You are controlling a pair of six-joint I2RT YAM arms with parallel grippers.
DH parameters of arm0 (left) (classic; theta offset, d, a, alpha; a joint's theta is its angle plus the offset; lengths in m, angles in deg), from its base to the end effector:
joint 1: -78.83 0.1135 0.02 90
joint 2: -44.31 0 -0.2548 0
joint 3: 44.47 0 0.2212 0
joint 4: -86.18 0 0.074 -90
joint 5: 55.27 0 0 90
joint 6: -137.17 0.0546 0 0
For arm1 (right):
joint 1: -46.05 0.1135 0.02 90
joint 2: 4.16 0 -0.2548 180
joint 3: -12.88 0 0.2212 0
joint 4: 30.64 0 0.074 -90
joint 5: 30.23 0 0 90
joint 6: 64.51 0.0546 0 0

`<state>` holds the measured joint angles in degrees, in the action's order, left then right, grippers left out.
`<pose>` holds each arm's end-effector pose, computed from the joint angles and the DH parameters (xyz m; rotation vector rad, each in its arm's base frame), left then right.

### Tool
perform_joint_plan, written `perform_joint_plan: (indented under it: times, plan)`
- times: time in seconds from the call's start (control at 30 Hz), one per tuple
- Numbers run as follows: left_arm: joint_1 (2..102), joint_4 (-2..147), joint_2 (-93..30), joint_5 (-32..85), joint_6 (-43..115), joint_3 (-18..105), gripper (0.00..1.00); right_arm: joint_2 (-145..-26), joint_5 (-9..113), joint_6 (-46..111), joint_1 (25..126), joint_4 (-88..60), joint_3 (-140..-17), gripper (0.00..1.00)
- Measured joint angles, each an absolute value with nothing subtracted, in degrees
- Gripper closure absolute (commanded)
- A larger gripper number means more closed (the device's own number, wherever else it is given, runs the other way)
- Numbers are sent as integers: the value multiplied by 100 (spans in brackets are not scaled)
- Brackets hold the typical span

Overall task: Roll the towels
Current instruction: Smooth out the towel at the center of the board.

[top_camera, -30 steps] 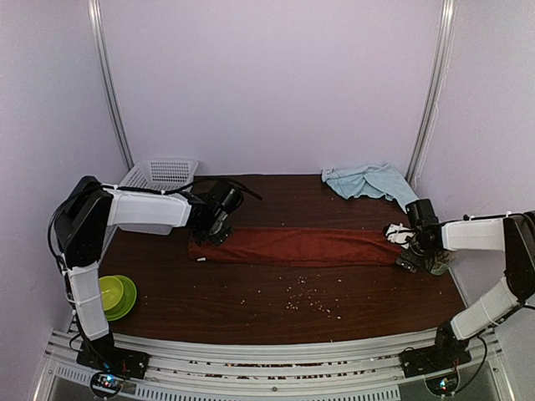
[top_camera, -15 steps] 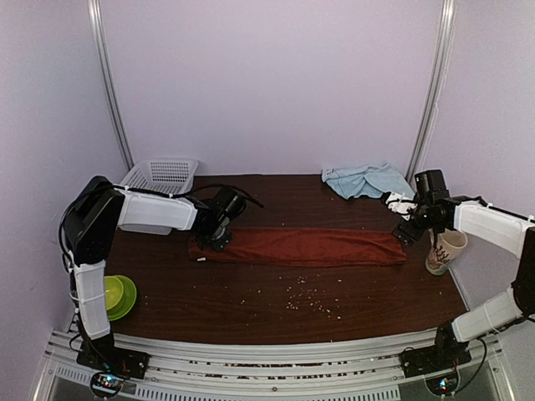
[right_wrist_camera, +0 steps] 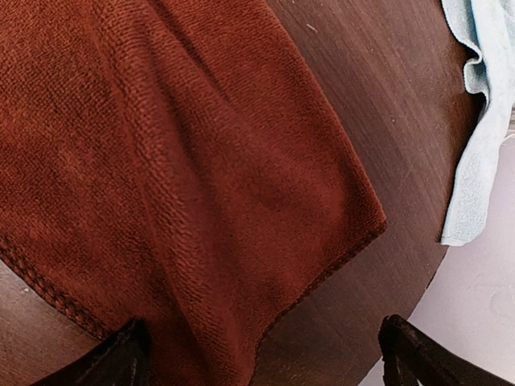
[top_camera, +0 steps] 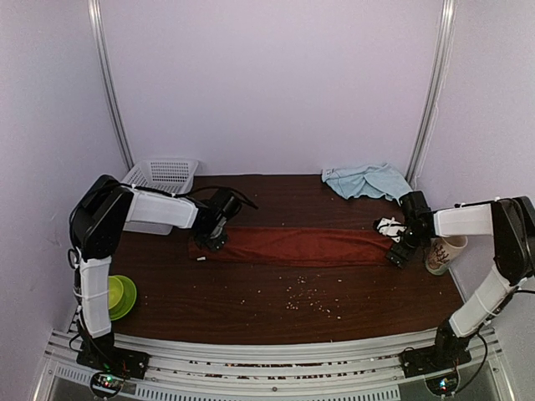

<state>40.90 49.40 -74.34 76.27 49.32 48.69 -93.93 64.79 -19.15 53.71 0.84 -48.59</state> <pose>0.3340 -0.2144 0.1402 0.6081 2.3192 0.6806 0.2765 0.0324 0.1525 -1.1391 2.3913 -0.3369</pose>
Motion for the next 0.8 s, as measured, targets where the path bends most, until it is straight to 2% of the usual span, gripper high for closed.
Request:
perform_joint_plan:
  times: [0.37,0.8]
  plan:
    - [4223,4980,-7650,7684,5091,5121,2,-9347,6758,-2315,5384,261,-4857,0]
    - [4254,4844,-6990,6810,5426,4555,2,-9339,6688,-2442,5369,1588,-5469,0]
